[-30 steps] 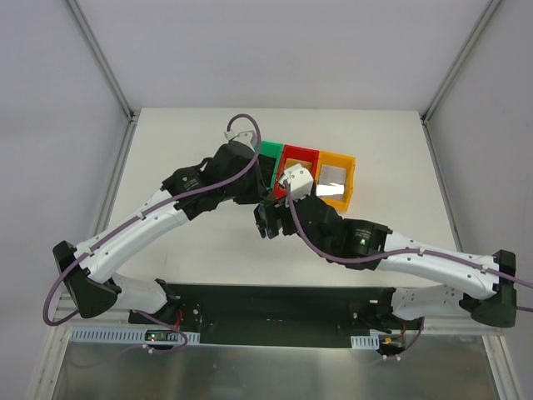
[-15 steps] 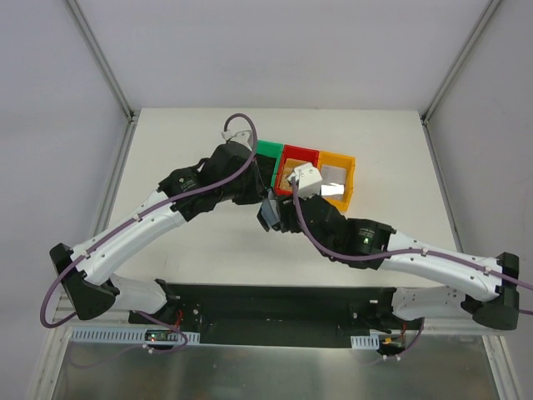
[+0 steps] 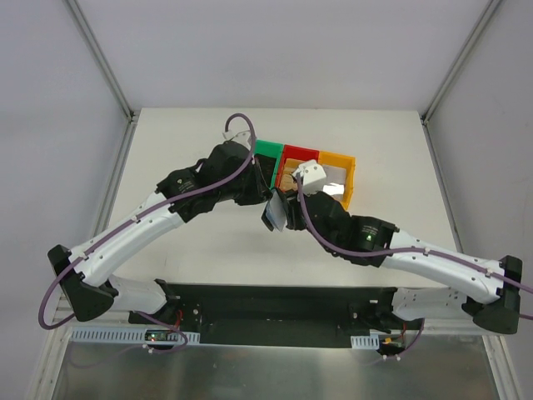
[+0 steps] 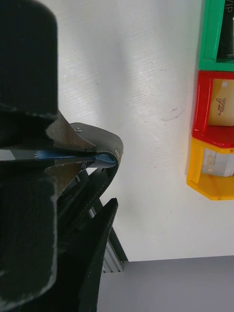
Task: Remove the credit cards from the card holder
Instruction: Place the card holder at the center of the board.
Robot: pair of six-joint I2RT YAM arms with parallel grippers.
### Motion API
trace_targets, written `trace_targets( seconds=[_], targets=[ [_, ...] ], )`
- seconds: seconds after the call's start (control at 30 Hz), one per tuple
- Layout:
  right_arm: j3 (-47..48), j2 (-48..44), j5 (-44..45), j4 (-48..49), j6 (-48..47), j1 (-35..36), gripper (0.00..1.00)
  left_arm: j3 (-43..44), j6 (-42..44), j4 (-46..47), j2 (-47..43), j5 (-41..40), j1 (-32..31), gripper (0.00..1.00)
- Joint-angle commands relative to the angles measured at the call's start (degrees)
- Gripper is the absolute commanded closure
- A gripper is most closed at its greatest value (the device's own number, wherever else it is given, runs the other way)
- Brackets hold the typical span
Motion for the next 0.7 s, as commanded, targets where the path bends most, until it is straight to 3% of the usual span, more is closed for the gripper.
trace_targets(
  seconds=[0.0,0.07,0.13,0.67],
  targets=[
    [-1.8,-2.5,-4.7,3.5,0.1,-1.7,0.57,-0.5,-1.1,3.1,-2.7,2.2,-0.6,1.0],
    [-2.0,-2.5,-8.1,4.1,0.5,-2.8,0.48,-0.7,-1.1,3.4,-2.7,2.4,-0.6,1.0],
    [-1.8,-2.1,-9.3,3.6,1.2,-3.4,0.5,-1.1,-1.2,3.8,-2.6,2.9,-0.6,1.0],
    [-1.6,-6.0,-19.4,0.8,0.7,-7.8,0.97,-3.3,1.1,8.0,-4.3,5.5,-0.5,1.0]
  ],
)
